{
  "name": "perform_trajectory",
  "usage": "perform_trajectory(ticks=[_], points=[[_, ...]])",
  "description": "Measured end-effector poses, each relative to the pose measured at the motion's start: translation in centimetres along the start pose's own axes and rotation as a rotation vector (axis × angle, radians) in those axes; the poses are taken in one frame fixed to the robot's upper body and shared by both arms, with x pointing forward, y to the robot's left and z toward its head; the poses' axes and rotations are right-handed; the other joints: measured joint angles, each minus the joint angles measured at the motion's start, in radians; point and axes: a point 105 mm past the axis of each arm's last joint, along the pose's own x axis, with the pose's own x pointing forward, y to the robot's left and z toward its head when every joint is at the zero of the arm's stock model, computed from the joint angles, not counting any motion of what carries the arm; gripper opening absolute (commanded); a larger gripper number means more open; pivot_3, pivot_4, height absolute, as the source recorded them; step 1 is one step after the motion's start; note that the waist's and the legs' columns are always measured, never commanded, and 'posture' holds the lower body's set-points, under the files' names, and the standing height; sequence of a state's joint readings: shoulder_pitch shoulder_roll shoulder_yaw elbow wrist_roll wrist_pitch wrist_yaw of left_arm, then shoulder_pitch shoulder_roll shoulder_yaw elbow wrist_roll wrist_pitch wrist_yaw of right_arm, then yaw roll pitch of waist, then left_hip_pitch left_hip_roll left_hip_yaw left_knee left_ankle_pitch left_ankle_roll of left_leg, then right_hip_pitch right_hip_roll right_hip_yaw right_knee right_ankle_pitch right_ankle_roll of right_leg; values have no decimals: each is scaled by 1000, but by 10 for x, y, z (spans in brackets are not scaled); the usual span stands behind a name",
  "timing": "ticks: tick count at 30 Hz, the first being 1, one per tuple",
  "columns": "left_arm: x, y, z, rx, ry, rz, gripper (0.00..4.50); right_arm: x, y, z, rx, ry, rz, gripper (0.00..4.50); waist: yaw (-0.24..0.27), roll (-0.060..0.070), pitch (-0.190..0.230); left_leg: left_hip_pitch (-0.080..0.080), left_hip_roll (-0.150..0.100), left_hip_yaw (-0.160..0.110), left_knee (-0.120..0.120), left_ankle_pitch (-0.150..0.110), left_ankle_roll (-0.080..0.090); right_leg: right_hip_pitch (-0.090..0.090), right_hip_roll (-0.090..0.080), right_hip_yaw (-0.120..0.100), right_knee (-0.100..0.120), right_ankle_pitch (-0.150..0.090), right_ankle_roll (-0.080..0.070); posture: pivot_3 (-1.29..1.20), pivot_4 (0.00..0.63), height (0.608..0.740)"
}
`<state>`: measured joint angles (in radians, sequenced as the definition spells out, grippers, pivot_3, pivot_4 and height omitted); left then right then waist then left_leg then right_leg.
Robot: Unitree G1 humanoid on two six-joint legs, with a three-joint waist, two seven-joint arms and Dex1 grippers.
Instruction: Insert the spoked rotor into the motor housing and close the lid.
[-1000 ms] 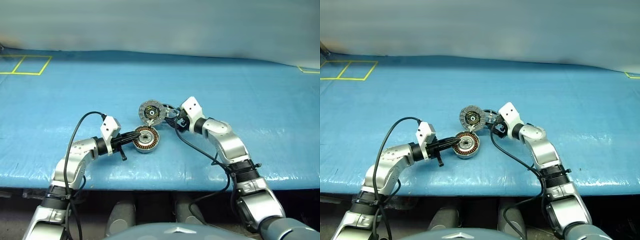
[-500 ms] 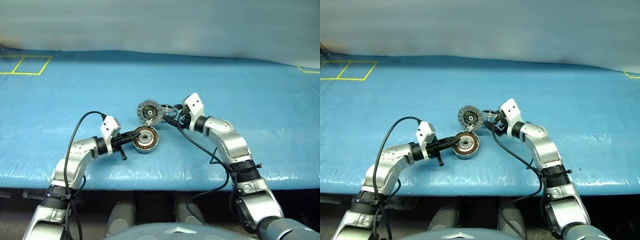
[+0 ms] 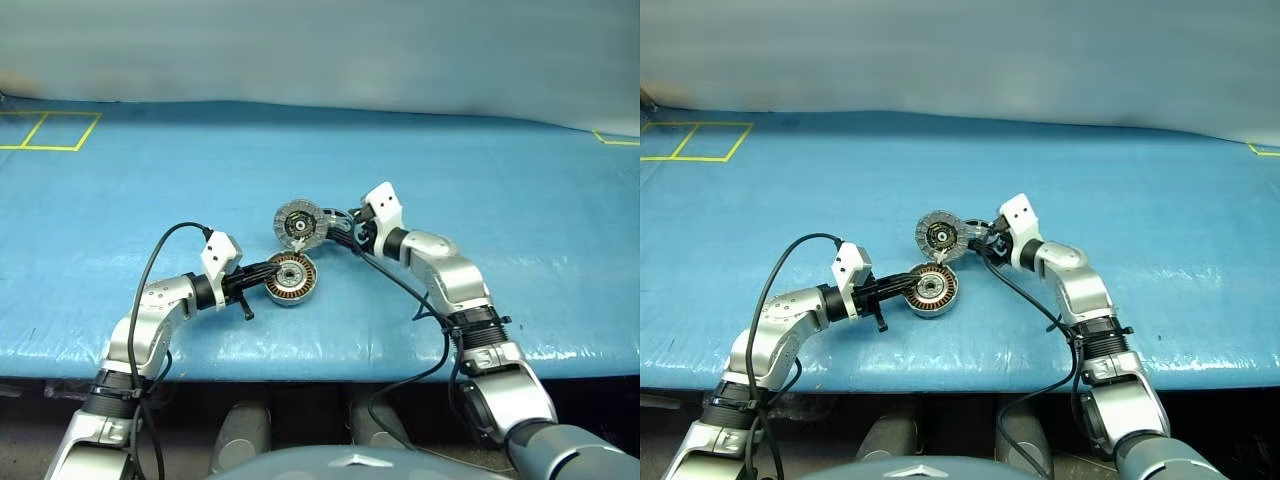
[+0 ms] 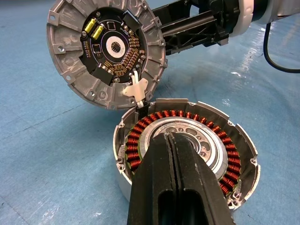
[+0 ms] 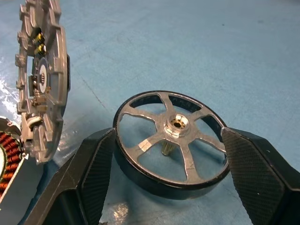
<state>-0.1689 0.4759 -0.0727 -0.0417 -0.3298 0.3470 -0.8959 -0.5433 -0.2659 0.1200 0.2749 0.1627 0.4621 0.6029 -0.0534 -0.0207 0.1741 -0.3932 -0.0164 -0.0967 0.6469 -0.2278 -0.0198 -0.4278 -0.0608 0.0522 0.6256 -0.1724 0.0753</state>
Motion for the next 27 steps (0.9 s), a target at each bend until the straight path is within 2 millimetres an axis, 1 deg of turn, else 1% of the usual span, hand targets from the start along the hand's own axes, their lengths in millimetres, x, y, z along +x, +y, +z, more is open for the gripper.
perform_trajectory(ticks=[2, 5, 14, 26, 27], points=[[0, 0, 0, 0, 0, 0, 26, 1, 0, -4, 8, 13, -4, 3809, -1, 0, 0, 0, 0, 0, 0, 0, 0, 0, 0, 0, 0, 0, 0, 0, 150, 740], [0, 0, -1, -2, 2, 1, 0, 1, -2, -6, 5, 22, -17, 3224, -3, 0, 0, 0, 0, 0, 0, 0, 0, 0, 0, 0, 0, 0, 0, 0, 150, 740], [-1, 0, -2, -7, 6, 4, 0, 0, 0, -11, -7, 36, -22, 252, -6, 0, 0, 1, 0, 0, 0, 0, 0, 0, 0, 0, 0, 0, 0, 0, 150, 740], [-1, 0, -3, -14, 12, 6, 0, -2, 4, -15, -23, 44, -21, 252, -9, 0, 0, 1, 0, 0, 0, 0, 0, 0, 0, 0, 0, 0, 0, 0, 150, 740], [-1, 0, -3, -15, 12, 6, 0, -2, 4, -16, -23, 45, -20, 421, -9, 0, 0, 1, 0, 0, 0, 0, 0, 1, 0, 0, 0, 0, 0, 0, 150, 740]])
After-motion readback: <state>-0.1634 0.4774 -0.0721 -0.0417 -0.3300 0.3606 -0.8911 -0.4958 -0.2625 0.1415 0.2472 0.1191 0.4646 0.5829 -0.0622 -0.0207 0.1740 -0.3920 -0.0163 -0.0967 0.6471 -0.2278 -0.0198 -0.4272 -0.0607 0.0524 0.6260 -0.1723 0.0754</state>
